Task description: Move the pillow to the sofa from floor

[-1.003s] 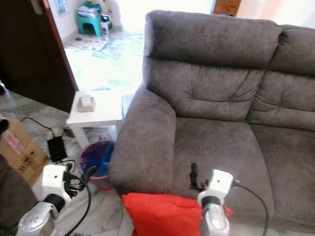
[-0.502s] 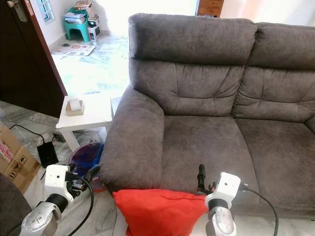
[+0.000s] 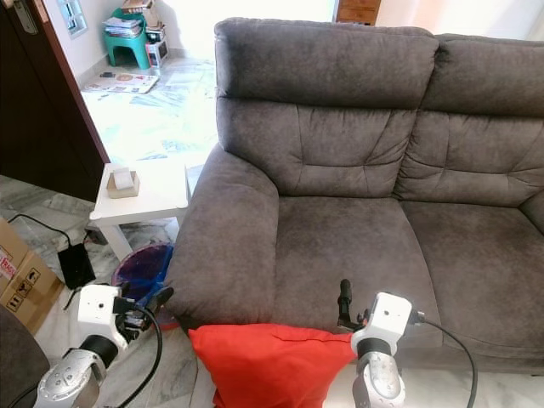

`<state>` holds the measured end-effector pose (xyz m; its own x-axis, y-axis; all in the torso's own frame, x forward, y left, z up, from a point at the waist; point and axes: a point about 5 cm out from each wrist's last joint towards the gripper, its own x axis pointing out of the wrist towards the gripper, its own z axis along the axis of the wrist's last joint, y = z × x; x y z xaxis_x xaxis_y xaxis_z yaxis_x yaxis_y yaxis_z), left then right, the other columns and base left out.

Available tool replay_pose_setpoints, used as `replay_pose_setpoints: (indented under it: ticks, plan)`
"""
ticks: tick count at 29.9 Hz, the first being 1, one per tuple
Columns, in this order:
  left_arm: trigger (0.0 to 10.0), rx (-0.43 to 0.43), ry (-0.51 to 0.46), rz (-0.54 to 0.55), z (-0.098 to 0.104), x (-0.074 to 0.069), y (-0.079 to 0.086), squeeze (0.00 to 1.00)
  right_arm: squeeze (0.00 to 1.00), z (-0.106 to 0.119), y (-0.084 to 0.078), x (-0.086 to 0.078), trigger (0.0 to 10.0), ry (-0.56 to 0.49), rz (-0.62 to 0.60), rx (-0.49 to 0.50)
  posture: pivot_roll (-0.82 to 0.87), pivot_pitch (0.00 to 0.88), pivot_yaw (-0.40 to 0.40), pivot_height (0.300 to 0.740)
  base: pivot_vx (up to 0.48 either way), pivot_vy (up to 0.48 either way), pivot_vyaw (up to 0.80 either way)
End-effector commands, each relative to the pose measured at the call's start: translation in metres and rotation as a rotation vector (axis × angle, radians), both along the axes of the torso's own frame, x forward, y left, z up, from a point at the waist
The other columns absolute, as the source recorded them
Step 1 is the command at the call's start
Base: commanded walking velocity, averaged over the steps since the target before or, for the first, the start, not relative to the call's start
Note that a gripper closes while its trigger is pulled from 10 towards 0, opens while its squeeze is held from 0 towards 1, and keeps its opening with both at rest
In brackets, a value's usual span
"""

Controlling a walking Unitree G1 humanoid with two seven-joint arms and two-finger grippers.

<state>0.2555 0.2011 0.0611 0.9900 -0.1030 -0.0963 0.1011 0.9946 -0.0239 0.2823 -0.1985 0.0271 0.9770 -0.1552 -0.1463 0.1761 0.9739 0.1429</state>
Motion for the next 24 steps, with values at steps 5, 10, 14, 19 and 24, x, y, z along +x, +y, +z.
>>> replay_pose_setpoints:
  ticks: [5, 10, 14, 19, 24]
  plan:
    - [10.0, 0.006, 0.004, -0.006, -0.0015, -0.0013, -0.0008, 0.0, 0.0, -0.0023, 0.0014, -0.001, 10.0, 0.011, 0.001, -0.002, 0.09, 0.093, -0.009, 0.663, 0.0, 0.0, 0.0]
    - [10.0, 0.005, 0.003, -0.002, -0.0015, -0.0013, 0.0002, 0.0, 0.0, -0.0023, 0.0015, -0.001, 10.0, 0.011, 0.001, -0.002, 0.09, 0.093, -0.01, 0.663, 0.0, 0.0, 0.0]
    - [10.0, 0.004, 0.003, 0.0, -0.0015, -0.0012, 0.0002, 0.0, 0.0, -0.0023, 0.0011, -0.0009, 10.0, 0.012, 0.0, -0.003, 0.09, 0.094, -0.011, 0.663, 0.0, 0.0, 0.0]
    - [10.0, -0.023, 0.016, 0.016, -0.0031, -0.0013, 0.0008, 0.0, 0.0, -0.0024, 0.0016, -0.0009, 10.0, 0.014, 0.006, 0.0, 0.09, 0.094, -0.013, 0.663, 0.0, 0.064, 0.0]
    - [10.0, -0.011, 0.013, 0.015, -0.0028, -0.001, 0.0011, 0.0, 0.0, -0.0023, 0.0018, -0.0007, 10.0, 0.013, 0.007, 0.002, 0.09, 0.097, -0.014, 0.663, 0.0, 0.256, 0.0]
